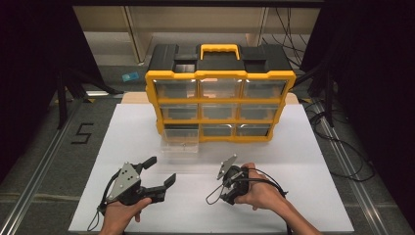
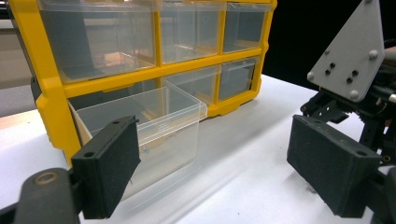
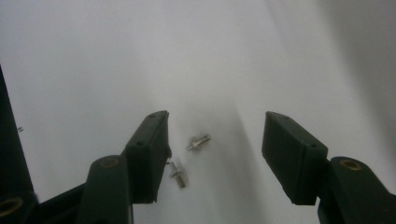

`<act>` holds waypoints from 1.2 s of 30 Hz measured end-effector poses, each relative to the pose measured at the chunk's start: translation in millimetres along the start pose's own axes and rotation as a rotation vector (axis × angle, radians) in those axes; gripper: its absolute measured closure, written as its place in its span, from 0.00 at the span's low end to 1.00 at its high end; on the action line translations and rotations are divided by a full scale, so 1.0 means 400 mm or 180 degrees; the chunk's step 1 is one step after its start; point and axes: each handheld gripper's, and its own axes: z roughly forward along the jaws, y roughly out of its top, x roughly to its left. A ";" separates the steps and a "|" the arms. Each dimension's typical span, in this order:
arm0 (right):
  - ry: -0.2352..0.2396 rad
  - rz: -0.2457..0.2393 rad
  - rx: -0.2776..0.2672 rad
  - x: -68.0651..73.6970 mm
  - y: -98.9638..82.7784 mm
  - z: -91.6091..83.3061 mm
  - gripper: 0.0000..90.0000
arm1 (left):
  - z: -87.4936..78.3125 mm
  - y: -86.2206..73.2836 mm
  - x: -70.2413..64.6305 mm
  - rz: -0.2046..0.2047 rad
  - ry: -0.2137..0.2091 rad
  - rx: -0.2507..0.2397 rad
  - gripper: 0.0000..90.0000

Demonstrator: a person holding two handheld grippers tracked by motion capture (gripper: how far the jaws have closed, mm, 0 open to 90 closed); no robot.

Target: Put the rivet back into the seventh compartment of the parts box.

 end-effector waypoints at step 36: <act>-0.0141 -0.0120 -0.0289 -0.007 0.013 -0.013 0.92 | -0.001 0.001 0.000 0.0006 -0.0002 0.0003 0.19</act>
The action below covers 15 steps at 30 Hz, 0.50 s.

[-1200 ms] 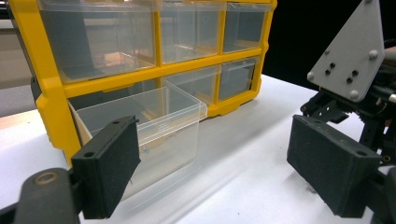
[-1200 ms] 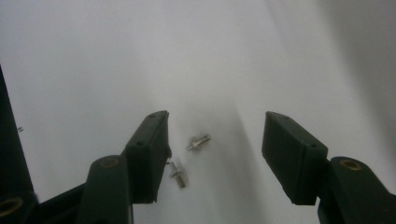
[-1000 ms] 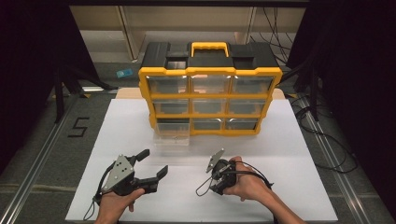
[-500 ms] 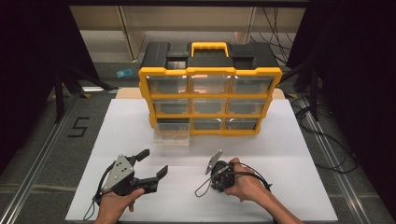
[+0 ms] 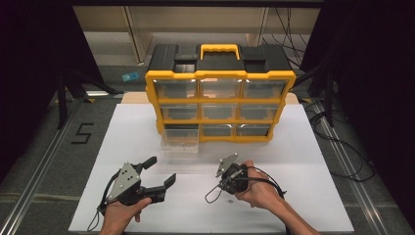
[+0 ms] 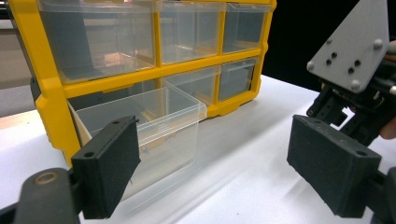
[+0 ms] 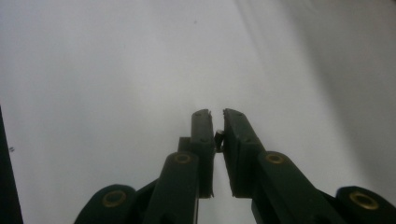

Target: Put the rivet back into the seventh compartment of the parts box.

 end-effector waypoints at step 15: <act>-0.0102 -0.0073 -0.0304 -0.009 0.013 -0.017 0.92 | 0.001 0.000 0.001 0.0002 -0.0004 0.0012 0.19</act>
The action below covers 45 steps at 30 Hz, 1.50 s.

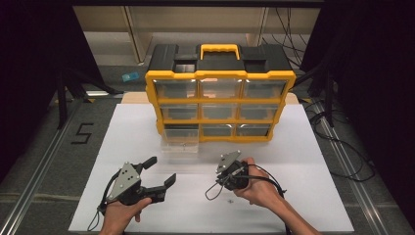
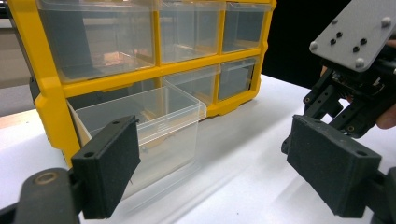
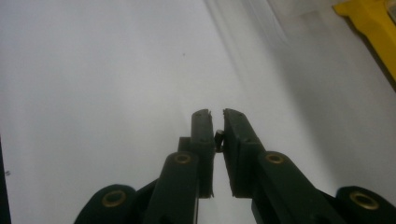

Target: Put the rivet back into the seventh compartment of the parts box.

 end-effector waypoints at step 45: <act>-0.0315 -0.0236 -0.0639 -0.025 0.132 -0.062 0.92 | 0.003 -0.001 0.002 -0.0017 0.0015 0.0011 0.19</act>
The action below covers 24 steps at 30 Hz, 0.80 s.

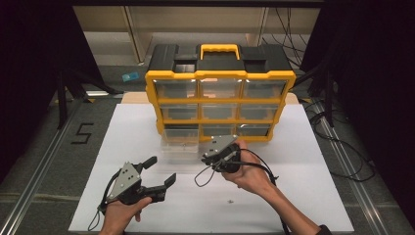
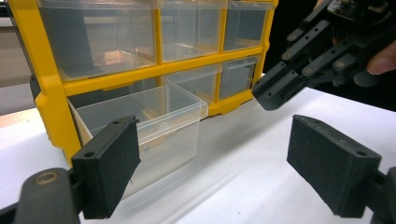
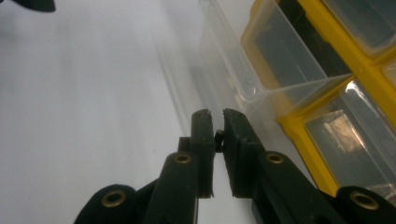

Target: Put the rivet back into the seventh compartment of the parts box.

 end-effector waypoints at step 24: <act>-0.0083 0.0061 -0.0240 -0.069 0.119 0.055 0.92 | 0.001 0.000 0.000 0.0000 -0.0012 -0.0003 0.19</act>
